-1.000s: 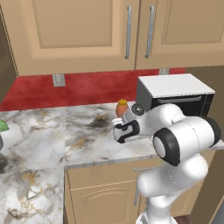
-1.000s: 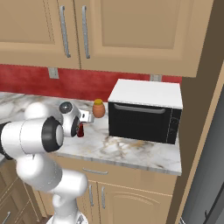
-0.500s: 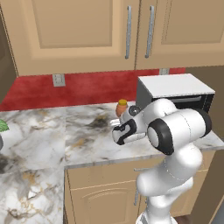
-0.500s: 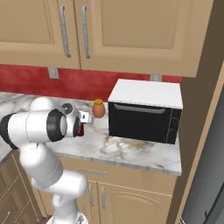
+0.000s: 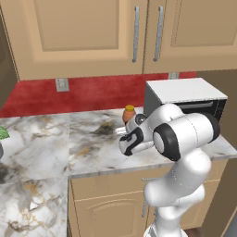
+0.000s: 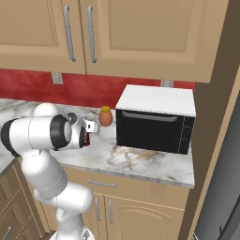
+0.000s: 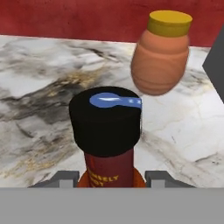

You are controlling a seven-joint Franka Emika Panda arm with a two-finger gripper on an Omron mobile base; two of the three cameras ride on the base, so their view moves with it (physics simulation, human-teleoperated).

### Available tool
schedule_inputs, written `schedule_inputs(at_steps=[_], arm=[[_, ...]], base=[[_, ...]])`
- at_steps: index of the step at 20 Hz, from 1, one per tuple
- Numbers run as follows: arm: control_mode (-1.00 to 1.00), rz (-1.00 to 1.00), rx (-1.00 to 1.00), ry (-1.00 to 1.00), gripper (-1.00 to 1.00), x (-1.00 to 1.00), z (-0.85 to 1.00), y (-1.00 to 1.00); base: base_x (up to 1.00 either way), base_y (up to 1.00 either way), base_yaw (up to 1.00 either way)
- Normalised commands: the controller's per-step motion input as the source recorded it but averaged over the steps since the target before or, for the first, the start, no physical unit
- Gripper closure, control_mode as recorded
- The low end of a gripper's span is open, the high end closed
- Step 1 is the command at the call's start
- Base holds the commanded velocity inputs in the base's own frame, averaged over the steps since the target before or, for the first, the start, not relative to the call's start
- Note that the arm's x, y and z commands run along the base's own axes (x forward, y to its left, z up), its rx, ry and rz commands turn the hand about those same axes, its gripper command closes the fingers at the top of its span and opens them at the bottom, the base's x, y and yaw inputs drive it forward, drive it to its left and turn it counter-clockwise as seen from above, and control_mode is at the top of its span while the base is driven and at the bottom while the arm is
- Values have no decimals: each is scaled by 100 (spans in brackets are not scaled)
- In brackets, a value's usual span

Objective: Pick the oil and vinegar bottle and condiment bottle from the counter and place them in the cabinet.

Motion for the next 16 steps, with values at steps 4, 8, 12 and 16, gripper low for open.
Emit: schedule_inputs(at_steps=[4,8,12,16], arm=[[-100,0,1,-1,100,0,0,0],[-100,-1,1,-2,100,-21,21,0],[-100,-1,3,-3,100,-46,56,0],[-100,0,2,0,100,-59,77,0]], base=[[0,0,0],[0,0,0],[0,0,0],[0,0,0]])
